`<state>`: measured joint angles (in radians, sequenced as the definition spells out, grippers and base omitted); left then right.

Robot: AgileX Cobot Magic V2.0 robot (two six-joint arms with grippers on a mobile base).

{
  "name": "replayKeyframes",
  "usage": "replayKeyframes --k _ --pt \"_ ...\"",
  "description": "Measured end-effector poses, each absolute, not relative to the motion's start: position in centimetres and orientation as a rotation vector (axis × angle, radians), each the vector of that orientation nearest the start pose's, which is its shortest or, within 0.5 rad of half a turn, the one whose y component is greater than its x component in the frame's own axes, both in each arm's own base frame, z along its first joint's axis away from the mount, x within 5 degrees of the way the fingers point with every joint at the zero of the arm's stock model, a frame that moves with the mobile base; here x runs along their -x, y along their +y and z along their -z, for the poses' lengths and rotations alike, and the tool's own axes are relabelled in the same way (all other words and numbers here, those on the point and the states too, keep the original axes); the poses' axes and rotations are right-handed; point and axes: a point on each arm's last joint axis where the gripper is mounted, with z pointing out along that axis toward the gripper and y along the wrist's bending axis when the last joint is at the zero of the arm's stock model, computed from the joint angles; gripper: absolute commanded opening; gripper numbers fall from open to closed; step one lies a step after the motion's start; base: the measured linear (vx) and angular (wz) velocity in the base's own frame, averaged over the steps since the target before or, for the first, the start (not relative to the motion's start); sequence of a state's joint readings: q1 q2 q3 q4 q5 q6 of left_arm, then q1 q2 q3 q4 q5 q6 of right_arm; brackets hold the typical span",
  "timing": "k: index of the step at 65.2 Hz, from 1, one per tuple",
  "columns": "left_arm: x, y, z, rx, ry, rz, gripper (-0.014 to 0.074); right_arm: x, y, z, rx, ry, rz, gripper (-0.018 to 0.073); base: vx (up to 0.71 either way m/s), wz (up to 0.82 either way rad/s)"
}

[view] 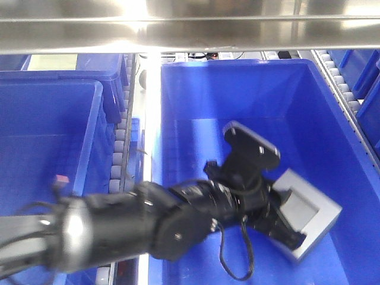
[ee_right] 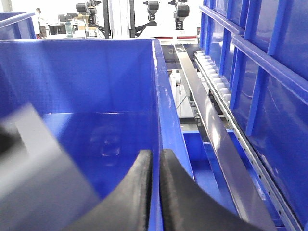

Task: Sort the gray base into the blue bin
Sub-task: 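Lower the gray base into the blue bin with the left gripper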

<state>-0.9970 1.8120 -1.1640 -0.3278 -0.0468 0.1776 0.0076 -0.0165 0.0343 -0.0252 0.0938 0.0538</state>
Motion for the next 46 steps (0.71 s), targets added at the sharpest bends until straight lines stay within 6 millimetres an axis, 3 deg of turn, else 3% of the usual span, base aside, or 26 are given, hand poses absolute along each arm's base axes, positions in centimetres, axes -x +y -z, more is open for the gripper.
replayKeyframes --k 21,34,46 --pt "-22.7 -34.9 -18.6 -0.927 2.072 0.617 0.0163 -5.7 0.0 -19.4 -0.019 1.595 -0.026 -0.0004 0.0 0.0" --pt "-22.6 -34.9 -18.2 -0.941 2.095 0.611 0.0293 -5.7 0.0 -19.4 -0.019 1.595 -0.026 -0.0004 0.0 0.0" --pt "-22.6 -35.0 -18.6 -0.941 2.092 0.617 0.0332 -5.7 0.0 -19.4 -0.019 1.595 -0.026 -0.0004 0.0 0.0"
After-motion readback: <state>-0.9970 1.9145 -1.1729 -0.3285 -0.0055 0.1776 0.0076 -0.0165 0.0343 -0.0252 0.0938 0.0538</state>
